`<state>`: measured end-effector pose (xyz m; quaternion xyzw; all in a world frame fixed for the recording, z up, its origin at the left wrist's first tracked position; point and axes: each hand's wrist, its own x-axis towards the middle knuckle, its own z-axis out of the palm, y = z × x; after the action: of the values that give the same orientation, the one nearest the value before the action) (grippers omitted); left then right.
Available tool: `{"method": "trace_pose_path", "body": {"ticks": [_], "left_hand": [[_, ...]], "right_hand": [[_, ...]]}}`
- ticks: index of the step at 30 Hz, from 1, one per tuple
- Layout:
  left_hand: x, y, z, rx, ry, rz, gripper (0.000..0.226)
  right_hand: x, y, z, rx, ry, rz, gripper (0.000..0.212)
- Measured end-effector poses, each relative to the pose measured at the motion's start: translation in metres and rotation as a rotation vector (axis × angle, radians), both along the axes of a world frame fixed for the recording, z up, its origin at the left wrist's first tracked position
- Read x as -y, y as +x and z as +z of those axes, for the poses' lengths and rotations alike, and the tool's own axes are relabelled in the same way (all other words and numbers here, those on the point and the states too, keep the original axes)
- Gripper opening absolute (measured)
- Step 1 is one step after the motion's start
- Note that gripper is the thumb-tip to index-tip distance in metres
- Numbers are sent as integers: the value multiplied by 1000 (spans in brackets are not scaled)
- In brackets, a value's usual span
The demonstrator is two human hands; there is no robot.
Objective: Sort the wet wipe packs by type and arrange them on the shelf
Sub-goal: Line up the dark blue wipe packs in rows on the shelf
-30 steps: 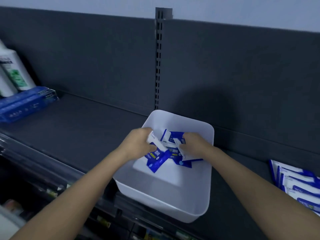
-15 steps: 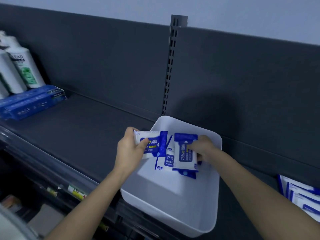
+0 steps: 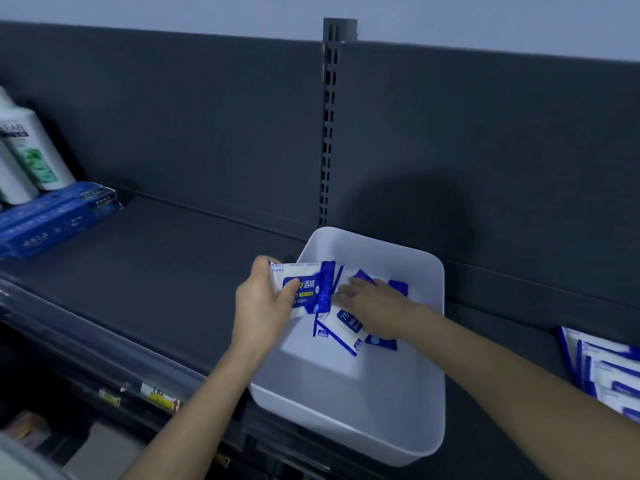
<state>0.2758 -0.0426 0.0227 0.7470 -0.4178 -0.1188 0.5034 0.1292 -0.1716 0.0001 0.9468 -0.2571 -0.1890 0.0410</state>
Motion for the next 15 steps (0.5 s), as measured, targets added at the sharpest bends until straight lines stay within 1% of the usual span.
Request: {"method": "trace_pose_path", "body": {"ticks": [1, 3, 4, 5, 7, 9, 11, 12, 14, 15], "left_hand": [[0, 0, 0, 0, -6, -2, 17], [-1, 0, -1, -7, -11, -5, 17], [-1, -1, -2, -1, -12, -9, 16], [0, -1, -3, 10, -11, -14, 16], [0, -1, -3, 26, -9, -22, 16], [0, -1, -4, 33, -15, -31, 16], [-1, -1, -4, 38, -18, -39, 16], [-1, -1, -4, 41, -20, -41, 16], [-1, -1, -3, 36, -18, -40, 16], [-1, -1, -3, 30, -21, -38, 16]], "right_hand": [[2, 1, 2, -23, 4, -9, 74], [5, -1, 11, -79, -32, -99, 60], [7, -5, 12, -114, -15, -158, 52], [9, -8, 10, -112, 44, -209, 50], [10, -12, 5, -41, 162, -263, 53], [8, -11, 0, 68, 235, -298, 58], [6, -8, 0, 153, 301, -371, 72], [5, -7, 2, 153, 298, -395, 75], [7, -8, 3, 108, 296, -421, 62], [8, -9, 2, 111, 335, -438, 54]]}}
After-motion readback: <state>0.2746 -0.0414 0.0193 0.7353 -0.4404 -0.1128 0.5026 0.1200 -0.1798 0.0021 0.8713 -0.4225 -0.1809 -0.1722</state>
